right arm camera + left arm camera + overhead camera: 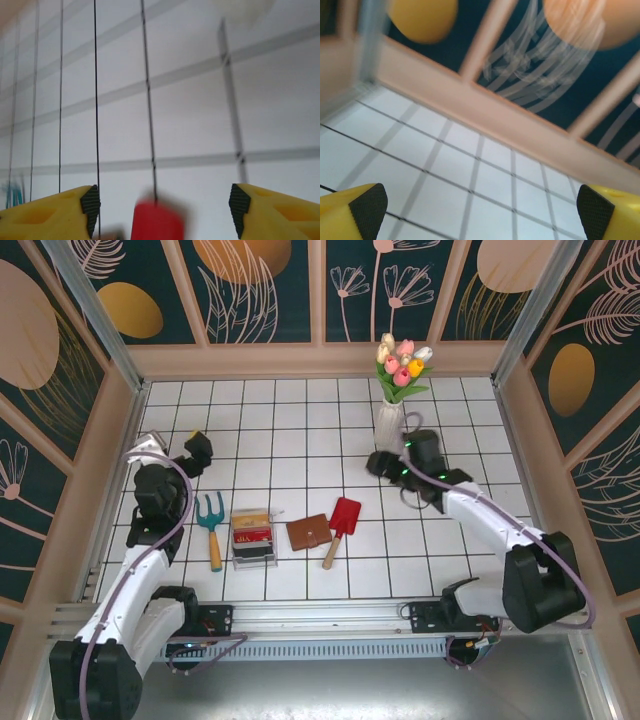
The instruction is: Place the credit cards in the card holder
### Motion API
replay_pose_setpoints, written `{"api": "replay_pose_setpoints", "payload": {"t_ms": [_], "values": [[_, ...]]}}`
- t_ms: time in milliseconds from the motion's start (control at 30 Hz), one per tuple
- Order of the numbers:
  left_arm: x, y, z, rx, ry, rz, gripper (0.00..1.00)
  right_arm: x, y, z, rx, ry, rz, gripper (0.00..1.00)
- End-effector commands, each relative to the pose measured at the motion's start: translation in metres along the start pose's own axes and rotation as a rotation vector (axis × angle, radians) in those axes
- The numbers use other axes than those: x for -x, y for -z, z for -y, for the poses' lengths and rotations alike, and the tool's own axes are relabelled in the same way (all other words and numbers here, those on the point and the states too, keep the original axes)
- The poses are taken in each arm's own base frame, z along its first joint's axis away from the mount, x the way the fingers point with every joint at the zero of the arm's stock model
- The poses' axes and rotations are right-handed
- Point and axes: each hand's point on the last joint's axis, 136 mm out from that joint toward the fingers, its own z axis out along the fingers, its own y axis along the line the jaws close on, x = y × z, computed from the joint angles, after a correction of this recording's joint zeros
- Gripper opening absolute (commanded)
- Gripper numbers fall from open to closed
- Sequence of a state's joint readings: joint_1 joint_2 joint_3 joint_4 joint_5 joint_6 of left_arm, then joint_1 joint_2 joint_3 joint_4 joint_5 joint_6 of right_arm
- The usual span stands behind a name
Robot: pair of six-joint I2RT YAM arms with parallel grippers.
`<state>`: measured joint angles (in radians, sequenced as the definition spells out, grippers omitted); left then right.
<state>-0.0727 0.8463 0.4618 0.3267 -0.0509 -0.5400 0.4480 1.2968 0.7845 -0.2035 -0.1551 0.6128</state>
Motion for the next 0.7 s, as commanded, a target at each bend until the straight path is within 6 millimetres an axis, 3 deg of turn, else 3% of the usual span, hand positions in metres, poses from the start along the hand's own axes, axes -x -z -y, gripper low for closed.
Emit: {"api": "replay_pose_setpoints", "payload": {"t_ms": [0, 167, 300, 433, 667], "values": [[-0.059, 0.009, 0.036, -0.2, 0.151, -0.343, 0.99, -0.047, 0.0, 0.005, -0.152, -0.134, -0.099, 0.68], [-0.087, 0.018, 0.059, -0.274, 0.13, -0.499, 0.99, -0.102, -0.018, -0.016, -0.194, -0.111, -0.213, 0.64], [-0.105, 0.019, 0.061, -0.255, 0.087, -0.565, 0.99, -0.137, -0.033, -0.029, -0.212, -0.077, -0.299, 0.63], [-0.108, 0.018, 0.059, -0.237, 0.088, -0.567, 0.99, -0.16, -0.04, -0.03, -0.29, -0.037, -0.345, 0.6], [-0.107, 0.018, 0.054, -0.208, 0.07, -0.562, 0.99, -0.18, -0.04, -0.022, -0.373, 0.01, -0.38, 0.51]]}}
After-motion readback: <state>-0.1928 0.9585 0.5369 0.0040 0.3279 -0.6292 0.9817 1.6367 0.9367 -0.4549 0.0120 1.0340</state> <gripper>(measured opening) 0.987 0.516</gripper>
